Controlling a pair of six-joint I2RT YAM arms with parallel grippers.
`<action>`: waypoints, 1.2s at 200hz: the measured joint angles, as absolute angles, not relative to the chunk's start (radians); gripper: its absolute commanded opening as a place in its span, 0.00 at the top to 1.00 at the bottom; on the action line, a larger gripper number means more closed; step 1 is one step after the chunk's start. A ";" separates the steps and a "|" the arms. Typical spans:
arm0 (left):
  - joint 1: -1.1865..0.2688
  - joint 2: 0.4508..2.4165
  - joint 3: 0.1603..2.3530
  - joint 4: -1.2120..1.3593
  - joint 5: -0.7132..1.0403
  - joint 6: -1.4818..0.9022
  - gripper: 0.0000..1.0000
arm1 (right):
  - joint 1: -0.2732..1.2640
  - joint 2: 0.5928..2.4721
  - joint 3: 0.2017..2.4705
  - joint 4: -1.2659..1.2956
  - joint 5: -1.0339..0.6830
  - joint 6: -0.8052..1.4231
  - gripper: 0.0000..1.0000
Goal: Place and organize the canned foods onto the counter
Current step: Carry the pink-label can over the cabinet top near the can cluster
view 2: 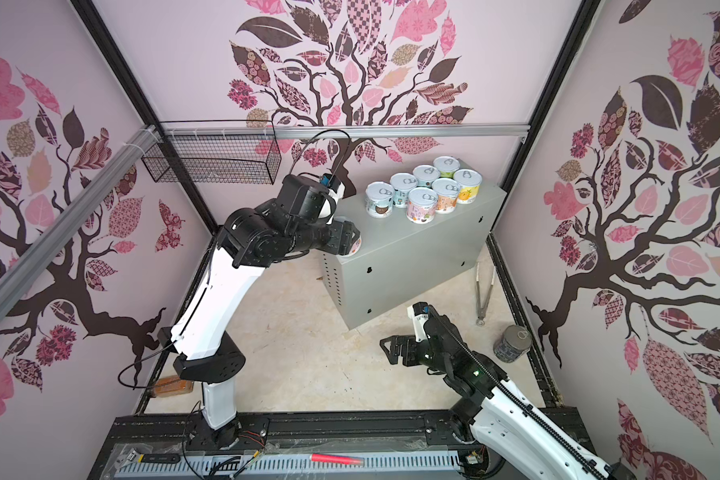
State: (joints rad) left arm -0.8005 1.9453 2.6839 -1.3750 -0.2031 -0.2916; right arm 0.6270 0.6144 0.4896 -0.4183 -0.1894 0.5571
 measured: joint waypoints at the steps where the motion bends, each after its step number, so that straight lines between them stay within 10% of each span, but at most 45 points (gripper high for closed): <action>1: -0.800 1.946 2.684 -1.375 -0.203 -0.291 0.47 | 0.627 0.614 0.490 -0.418 -0.189 0.557 0.00; 169: -0.778 1.988 2.698 -1.229 -0.137 -0.297 0.07 | 0.627 0.602 0.456 -0.385 -0.230 0.576 0.00; 213: -0.778 1.872 2.558 -1.148 -0.141 -0.256 0.13 | 0.627 0.603 0.458 -0.393 -0.227 0.576 0.00; 240: -0.778 1.728 2.448 -1.112 -0.168 -0.242 0.33 | 0.627 0.603 0.482 -0.416 -0.216 0.576 0.00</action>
